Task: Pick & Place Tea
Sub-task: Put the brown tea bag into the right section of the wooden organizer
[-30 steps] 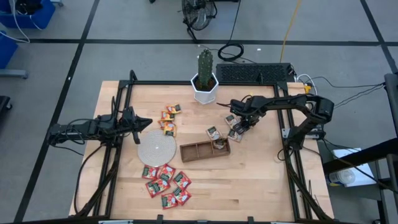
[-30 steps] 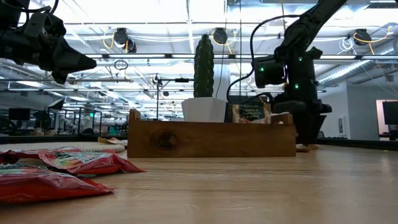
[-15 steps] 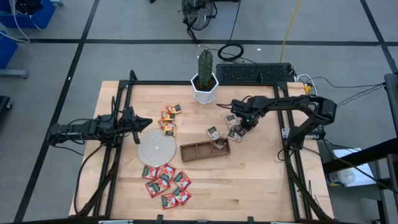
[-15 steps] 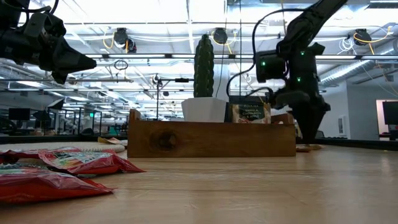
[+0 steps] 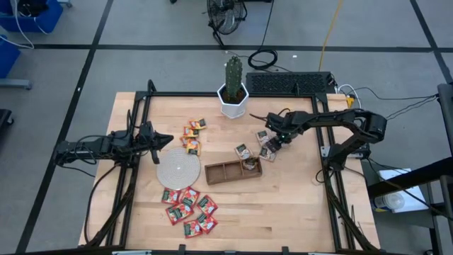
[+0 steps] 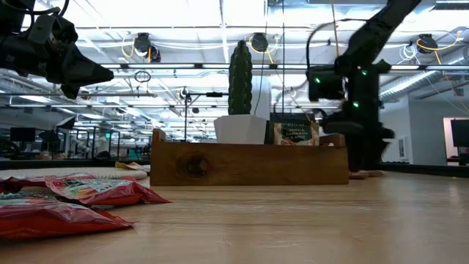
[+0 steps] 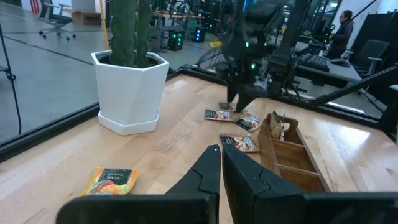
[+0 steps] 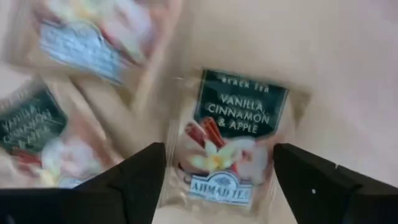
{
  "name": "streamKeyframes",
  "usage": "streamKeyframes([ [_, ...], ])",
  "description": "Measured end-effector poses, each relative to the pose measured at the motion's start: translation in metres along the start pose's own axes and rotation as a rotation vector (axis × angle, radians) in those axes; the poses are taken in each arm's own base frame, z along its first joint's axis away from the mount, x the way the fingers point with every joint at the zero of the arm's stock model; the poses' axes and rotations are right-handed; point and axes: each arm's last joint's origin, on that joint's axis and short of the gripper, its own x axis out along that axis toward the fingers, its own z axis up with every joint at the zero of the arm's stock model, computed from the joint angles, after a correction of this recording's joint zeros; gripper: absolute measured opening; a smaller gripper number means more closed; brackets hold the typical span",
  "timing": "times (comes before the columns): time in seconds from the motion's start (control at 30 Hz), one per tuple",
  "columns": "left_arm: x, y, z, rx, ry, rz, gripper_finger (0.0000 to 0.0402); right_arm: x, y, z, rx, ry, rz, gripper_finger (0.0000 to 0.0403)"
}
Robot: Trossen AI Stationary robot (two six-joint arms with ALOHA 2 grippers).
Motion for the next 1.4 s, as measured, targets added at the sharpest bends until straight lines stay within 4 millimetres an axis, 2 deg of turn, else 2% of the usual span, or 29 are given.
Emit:
streamKeyframes([
  [0.13, 0.0, 0.0, 0.0, 0.0, 0.001, 0.0, 0.0021, 0.013, -0.009, -0.012, 0.054, 0.031, -0.016, 0.0259],
  [0.23, 0.0, 0.0, 0.0, 0.0, 0.0, 0.0, 0.0021, 0.016, -0.011, -0.015, 0.057, 0.049, -0.026, 0.023],
  [0.5, 0.0, 0.0, 0.0, 0.0, 0.0, 0.0, 0.0021, 0.016, -0.008, -0.018, 0.01, 0.055, -0.027, 0.0104],
  [0.67, 0.0, 0.0, 0.0, 0.0, 0.001, 0.0, 0.0021, 0.003, -0.002, -0.02, -0.045, -0.029, 0.001, 0.002],
  [0.77, 0.0, 0.0, 0.0, 0.0, 0.001, 0.0, 0.0021, -0.013, 0.004, -0.03, -0.06, -0.124, -0.004, 0.0019],
  [0.93, 0.0, 0.0, 0.0, 0.0, 0.001, 0.0, 0.0021, -0.051, 0.034, -0.05, -0.076, -0.468, 0.061, 0.0023],
  [1.07, 0.0, 0.0, 0.0, 0.0, 0.001, 0.0, 0.0021, -0.07, 0.076, -0.075, -0.143, -0.778, 0.177, 0.0013],
  [1.23, 0.0, 0.0, 0.0, 0.0, 0.0, 0.0, 0.0021, -0.066, 0.12, -0.108, -0.204, -0.965, 0.255, 0.0013],
  [1.4, 0.0, 0.0, 0.0, 0.0, 0.001, 0.0, 0.0021, -0.052, 0.147, -0.127, -0.178, -0.998, 0.382, 0.0013],
])
